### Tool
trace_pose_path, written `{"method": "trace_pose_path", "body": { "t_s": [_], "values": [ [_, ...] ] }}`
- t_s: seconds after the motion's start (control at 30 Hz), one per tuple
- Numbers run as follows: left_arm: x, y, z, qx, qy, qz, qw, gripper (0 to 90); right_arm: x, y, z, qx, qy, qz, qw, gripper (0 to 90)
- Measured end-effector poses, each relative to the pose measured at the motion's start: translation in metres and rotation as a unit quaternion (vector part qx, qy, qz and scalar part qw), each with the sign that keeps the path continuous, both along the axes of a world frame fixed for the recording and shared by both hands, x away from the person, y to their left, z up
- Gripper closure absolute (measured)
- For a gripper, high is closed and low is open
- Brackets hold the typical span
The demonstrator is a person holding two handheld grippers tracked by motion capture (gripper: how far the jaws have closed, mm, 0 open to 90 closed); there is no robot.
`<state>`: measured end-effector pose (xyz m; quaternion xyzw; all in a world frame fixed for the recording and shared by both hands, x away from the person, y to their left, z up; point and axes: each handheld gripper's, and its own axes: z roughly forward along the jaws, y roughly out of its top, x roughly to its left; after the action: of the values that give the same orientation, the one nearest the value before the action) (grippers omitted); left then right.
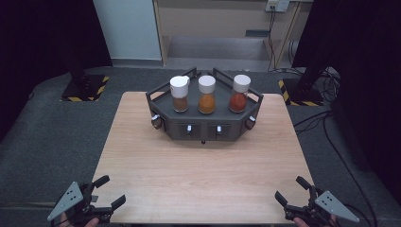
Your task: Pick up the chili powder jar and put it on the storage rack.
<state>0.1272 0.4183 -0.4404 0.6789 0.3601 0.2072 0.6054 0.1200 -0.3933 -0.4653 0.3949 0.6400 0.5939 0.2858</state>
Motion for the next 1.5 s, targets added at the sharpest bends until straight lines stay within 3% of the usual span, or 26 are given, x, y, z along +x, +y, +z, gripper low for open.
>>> {"method": "trace_pose_path", "body": {
  "t_s": [1.5],
  "values": [
    [0.0006, -0.0029, 0.0009, 0.009, -0.002, -0.016, 0.9998, 2.3, -0.0024, -0.0025, -0.0002, -0.005, 0.0, 0.007, 1.0, 1.6]
  ]
}}
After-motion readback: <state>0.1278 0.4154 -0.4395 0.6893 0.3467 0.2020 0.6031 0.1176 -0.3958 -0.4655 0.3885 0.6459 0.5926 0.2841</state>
